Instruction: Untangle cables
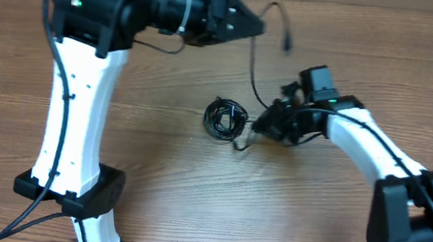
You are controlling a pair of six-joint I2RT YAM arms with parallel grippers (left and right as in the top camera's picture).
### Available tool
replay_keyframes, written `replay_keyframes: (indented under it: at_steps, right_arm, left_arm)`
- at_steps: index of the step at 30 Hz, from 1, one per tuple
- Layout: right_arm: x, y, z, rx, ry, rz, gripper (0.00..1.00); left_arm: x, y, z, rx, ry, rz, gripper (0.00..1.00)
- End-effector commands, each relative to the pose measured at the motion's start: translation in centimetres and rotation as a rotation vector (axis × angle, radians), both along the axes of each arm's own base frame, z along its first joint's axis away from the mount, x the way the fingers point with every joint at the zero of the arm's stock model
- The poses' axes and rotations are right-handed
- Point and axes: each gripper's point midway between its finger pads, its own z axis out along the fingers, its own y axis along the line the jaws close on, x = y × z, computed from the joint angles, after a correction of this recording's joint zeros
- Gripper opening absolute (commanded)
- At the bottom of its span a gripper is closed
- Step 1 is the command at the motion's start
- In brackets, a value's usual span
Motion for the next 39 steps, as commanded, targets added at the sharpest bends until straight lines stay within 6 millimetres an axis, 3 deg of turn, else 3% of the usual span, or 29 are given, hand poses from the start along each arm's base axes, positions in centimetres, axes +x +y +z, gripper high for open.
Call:
replay_keyframes:
  at_steps: [1, 4, 7, 11, 13, 18, 25, 29, 31, 32, 36, 39]
  right_arm:
    - [2.4, -5.0, 5.6, -0.092, -0.217, -0.079, 0.04]
    - [2.3, -8.8, 9.1, -0.130, -0.281, -0.172, 0.04]
    - [1.5, -10.4, 11.9, -0.103, -0.327, -0.225, 0.04]
    - [0.0, -9.3, 16.8, 0.067, -0.432, -0.190, 0.04]
    - [-0.1, -9.1, 18.0, 0.094, -0.472, -0.185, 0.04]
    - [0.2, -10.6, 17.4, 0.018, -0.468, -0.244, 0.04]
    - [-0.6, -11.5, 15.8, -0.045, -0.382, -0.293, 0.04]
    - [-0.6, -11.5, 15.8, -0.045, -0.380, -0.293, 0.04]
    - [-0.8, -11.5, 15.7, -0.043, -0.370, -0.291, 0.04]
    - [-0.9, -11.5, 15.6, -0.043, -0.367, -0.292, 0.04]
    - [-0.9, -11.4, 15.6, -0.042, -0.365, -0.291, 0.04]
    - [-1.1, -10.7, 16.1, 0.006, -0.364, -0.268, 0.04]
  left_arm:
    - [2.1, 5.6, -2.1, 0.162, 0.001, 0.205, 0.04]
    - [2.0, 7.6, -3.0, 0.193, 0.032, 0.227, 0.04]
    - [1.8, 8.5, -3.6, 0.223, 0.033, 0.225, 0.04]
    - [2.9, 11.3, -5.9, 0.401, 0.036, 0.349, 0.04]
    - [3.5, 12.7, -6.6, 0.482, 0.024, 0.411, 0.04]
    - [5.1, 18.2, -8.0, 0.751, -0.018, 0.617, 0.04]
    - [5.7, 23.1, -9.0, 0.997, -0.026, 0.772, 0.04]
    - [5.6, 22.9, -11.7, 1.036, 0.054, 0.719, 0.04]
    - [5.2, 22.4, -14.1, 1.051, 0.127, 0.661, 0.04]
    - [4.9, 21.5, -15.5, 1.024, 0.176, 0.608, 0.04]
    - [3.6, 17.5, -17.9, 0.870, 0.265, 0.410, 0.04]
    - [3.0, 16.5, -18.8, 0.834, 0.292, 0.339, 0.04]
